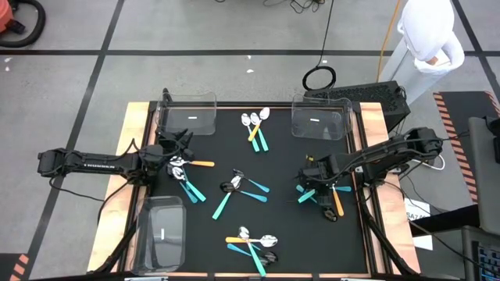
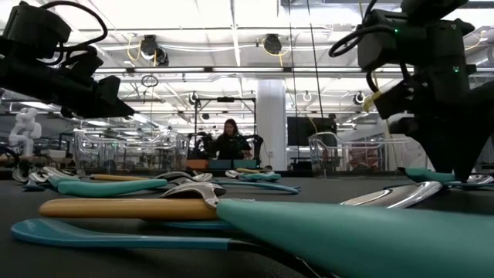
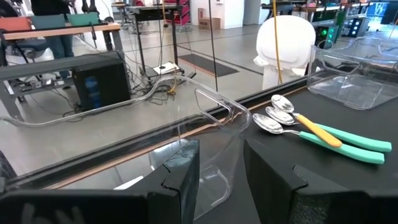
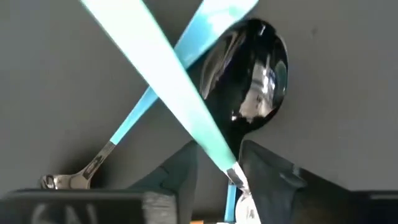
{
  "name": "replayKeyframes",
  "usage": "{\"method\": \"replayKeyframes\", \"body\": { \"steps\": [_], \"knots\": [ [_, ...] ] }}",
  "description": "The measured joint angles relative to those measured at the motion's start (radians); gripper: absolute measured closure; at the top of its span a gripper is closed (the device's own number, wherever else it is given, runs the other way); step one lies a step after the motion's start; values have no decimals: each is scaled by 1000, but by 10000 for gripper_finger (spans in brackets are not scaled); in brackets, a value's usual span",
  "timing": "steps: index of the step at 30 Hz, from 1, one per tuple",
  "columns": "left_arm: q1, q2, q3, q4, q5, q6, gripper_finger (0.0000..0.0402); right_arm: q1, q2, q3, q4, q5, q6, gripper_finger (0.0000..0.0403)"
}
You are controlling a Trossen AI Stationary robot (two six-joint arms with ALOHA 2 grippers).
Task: Sort silverware by color (type)
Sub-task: Put the green spoon into the top right bin
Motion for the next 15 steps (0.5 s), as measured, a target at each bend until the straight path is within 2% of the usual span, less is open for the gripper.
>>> {"method": "replayKeyframes", "body": {
  "steps": [7, 15],
  "knots": [
    [0, 0, 0, 2, 8, 0, 273, -1, 0, 0, 58, 22, -30, 349],
    [0, 0, 0, 3, 8, 0, 273, -3, 0, -25, 116, 31, 13, 348]
  ]
}}
